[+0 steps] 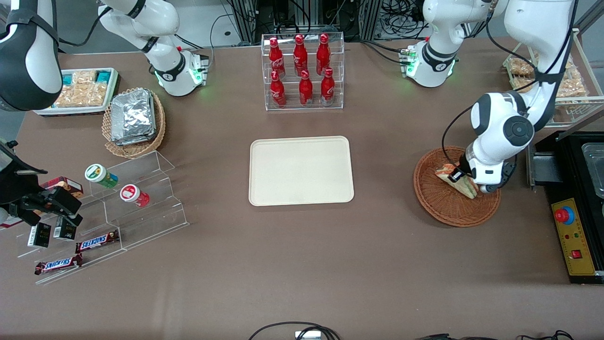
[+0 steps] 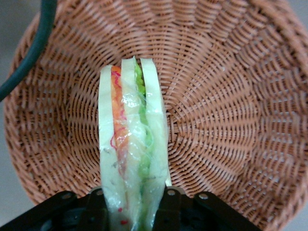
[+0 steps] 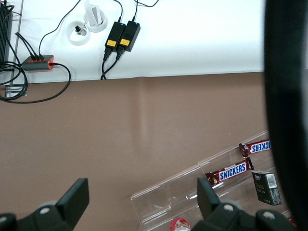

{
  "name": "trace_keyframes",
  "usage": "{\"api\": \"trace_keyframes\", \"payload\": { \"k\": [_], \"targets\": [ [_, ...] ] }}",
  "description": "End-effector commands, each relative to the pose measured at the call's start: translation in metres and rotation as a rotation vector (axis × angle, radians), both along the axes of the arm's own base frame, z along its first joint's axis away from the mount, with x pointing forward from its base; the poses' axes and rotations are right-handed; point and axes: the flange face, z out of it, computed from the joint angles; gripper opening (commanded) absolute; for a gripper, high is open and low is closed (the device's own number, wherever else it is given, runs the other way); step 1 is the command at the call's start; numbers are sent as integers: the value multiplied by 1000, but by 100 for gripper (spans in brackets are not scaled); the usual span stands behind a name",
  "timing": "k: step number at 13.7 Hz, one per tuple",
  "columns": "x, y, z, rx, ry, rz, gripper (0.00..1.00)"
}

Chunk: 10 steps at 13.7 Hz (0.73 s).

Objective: Place sandwich from basket to tray
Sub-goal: 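Lift the sandwich out of the basket with the left gripper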

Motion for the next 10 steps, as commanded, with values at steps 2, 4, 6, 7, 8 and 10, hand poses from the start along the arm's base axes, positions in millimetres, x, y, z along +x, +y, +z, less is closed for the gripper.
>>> {"api": "trace_keyframes", "payload": {
  "k": [2, 4, 6, 7, 8, 10],
  "targets": [
    [11, -4, 65, 24, -9, -62, 0],
    [25, -23, 94, 27, -10, -99, 0],
    [36, -49, 116, 27, -4, -144, 0],
    [38, -66, 124, 25, -12, -173, 0],
    [37, -85, 129, 21, -23, -206, 0],
    [34, -124, 134, 14, -41, -278, 0]
  ]
}}
